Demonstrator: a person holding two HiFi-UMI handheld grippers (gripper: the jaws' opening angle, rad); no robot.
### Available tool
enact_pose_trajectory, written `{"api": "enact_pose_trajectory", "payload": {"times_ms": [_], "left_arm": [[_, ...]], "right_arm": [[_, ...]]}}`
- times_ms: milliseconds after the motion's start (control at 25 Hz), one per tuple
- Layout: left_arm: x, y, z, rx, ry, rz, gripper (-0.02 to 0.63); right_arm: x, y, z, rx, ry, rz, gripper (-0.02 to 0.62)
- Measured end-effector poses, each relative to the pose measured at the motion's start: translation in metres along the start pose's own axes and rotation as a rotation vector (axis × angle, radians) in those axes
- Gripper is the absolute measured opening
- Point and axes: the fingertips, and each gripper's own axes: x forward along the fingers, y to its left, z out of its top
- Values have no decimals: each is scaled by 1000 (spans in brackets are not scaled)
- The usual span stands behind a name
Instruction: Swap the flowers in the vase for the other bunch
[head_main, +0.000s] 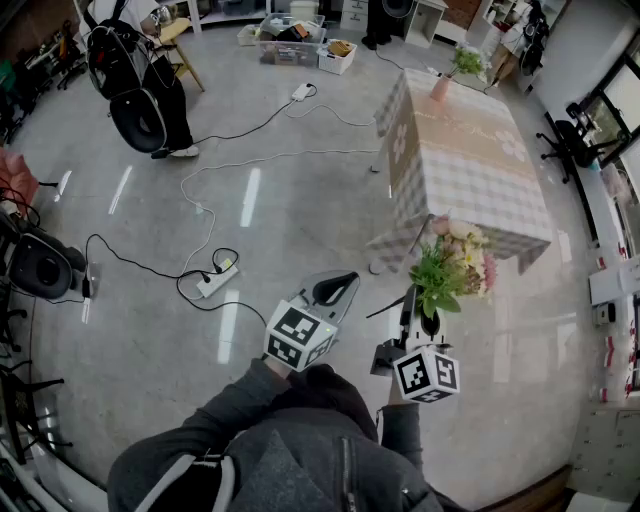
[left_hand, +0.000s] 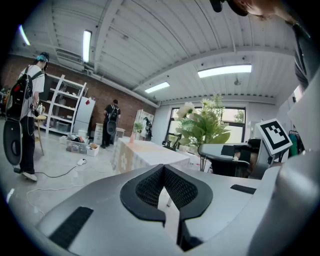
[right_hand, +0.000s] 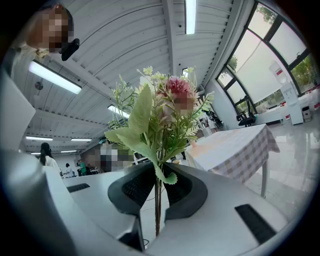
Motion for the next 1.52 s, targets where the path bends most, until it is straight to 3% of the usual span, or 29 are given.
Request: {"api": "enact_pose_trajectory", "payload": {"times_ms": [280,480,1120,1520], "left_arm": [[-15,-48,-16,12,-5,7,9],[-24,-60,-19,14,6,32,9],[38,-27,-9,10,18,64,9],[92,30,25,-3,19,73,9]], "right_arm": [[-38,-9,-10,4,18,43,44],[-46,-8,2,5,-5,83,44],[14,-38,14,-6,8,128,44],[96,-65,35,8,25,85,44]]}}
